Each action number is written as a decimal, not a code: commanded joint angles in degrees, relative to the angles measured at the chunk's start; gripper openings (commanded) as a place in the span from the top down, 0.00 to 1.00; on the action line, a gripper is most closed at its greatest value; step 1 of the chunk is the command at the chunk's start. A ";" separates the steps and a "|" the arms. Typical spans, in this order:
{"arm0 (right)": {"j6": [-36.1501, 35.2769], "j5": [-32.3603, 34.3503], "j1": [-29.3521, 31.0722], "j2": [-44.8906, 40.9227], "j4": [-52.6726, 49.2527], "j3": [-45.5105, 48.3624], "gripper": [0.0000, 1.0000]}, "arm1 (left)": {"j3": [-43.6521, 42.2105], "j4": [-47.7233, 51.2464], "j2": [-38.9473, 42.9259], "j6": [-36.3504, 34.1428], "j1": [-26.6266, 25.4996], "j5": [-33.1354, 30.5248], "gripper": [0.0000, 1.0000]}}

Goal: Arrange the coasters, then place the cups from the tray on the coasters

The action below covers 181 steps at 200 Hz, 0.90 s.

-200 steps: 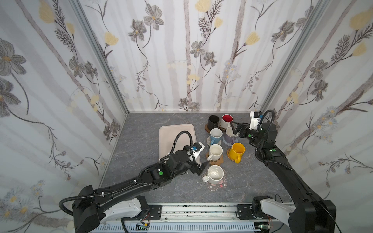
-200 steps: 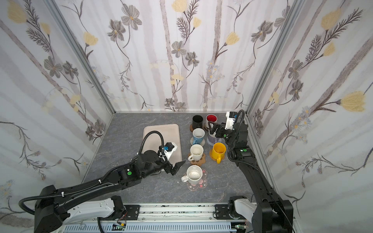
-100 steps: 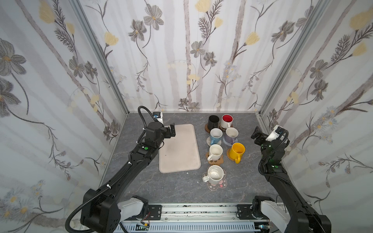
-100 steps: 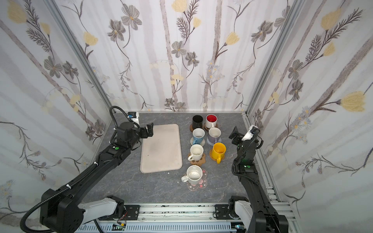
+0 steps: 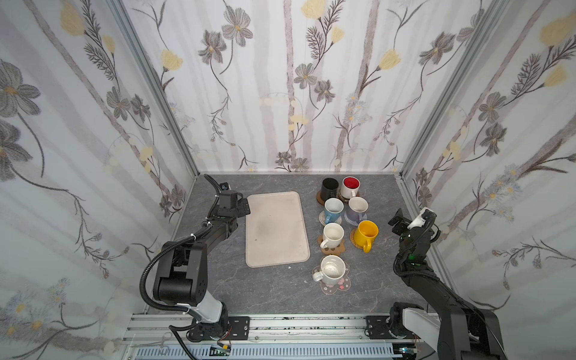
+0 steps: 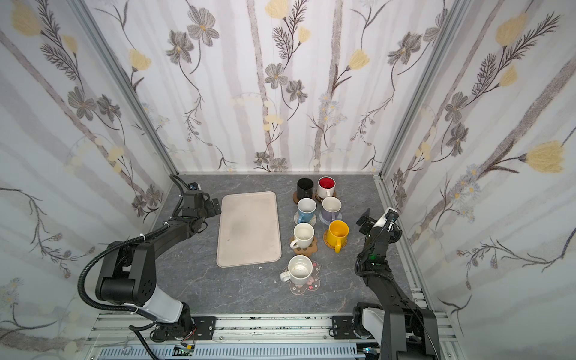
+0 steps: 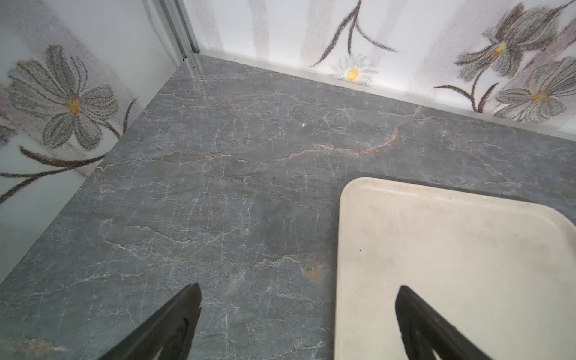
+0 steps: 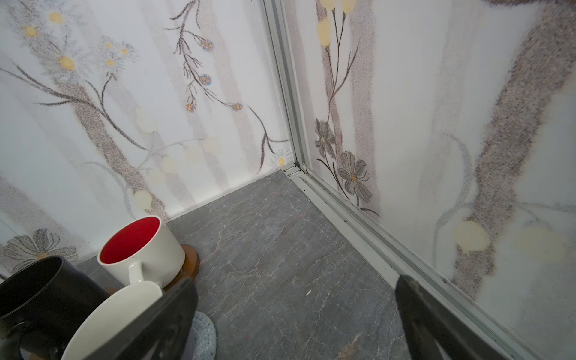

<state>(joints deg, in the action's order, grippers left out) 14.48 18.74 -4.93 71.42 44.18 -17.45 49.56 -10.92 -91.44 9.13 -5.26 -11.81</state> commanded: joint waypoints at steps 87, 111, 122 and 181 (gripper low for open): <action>-4.38 -8.43 1.63 6.50 27.54 9.18 0.00 | -9.80 -25.63 -6.92 -3.96 4.97 6.78 0.00; -6.94 -7.35 3.88 9.20 35.35 11.69 0.00 | -10.53 -25.96 -6.28 -4.03 4.99 7.23 0.00; -7.44 -7.75 4.14 10.73 37.38 12.15 0.00 | -11.87 -27.45 -5.39 -4.11 4.91 7.11 0.00; -8.18 -5.74 5.01 13.44 40.00 12.18 0.00 | -22.06 -40.35 0.67 -4.99 3.65 4.44 0.00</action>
<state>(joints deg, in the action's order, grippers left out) 7.86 11.97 -0.05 84.71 81.21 -4.60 30.94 -42.04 -92.64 5.19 -1.06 -5.80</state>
